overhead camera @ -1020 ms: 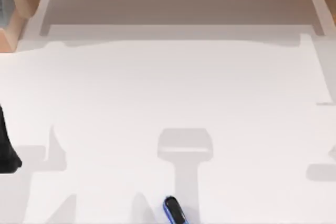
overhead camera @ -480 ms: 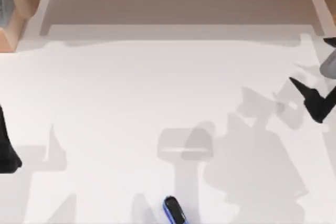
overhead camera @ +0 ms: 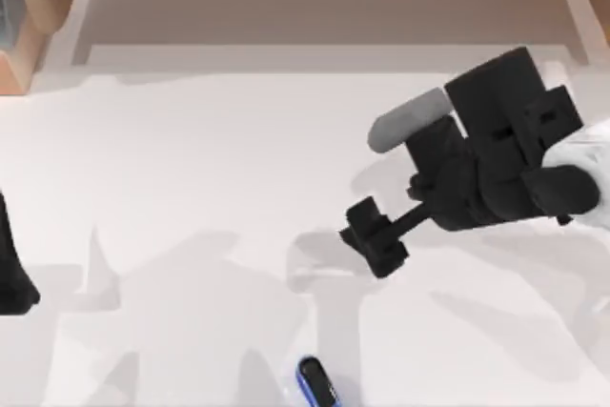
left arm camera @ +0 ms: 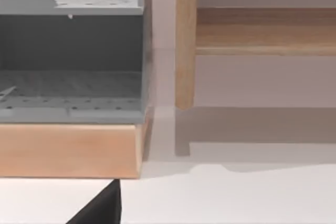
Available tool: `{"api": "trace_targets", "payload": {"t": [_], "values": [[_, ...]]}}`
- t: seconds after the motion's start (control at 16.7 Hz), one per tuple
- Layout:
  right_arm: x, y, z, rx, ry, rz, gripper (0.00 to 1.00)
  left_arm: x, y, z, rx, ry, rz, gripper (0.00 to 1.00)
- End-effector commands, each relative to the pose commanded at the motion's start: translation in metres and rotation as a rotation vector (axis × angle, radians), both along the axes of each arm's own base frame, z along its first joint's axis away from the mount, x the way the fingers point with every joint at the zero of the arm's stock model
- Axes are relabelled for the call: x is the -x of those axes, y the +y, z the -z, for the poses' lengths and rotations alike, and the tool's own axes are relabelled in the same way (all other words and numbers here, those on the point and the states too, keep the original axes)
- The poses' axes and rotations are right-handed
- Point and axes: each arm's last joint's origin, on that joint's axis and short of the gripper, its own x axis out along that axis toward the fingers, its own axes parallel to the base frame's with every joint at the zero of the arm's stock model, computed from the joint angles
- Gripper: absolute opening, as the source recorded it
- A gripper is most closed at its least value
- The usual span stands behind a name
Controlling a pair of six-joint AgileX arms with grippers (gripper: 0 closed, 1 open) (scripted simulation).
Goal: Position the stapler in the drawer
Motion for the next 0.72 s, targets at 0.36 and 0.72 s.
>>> {"api": "trace_targets", "payload": {"t": [0.36,0.72], "values": [[0.071,0.087,-0.015,0.277,0.301,0.107,1.00,0.000,0.000,0.000,0.000,0.000,0.000,1.00],[0.116,0.119,-0.023,0.458,0.344,0.172,1.00,0.000,0.000,0.000,0.000,0.000,0.000,1.00]]}}
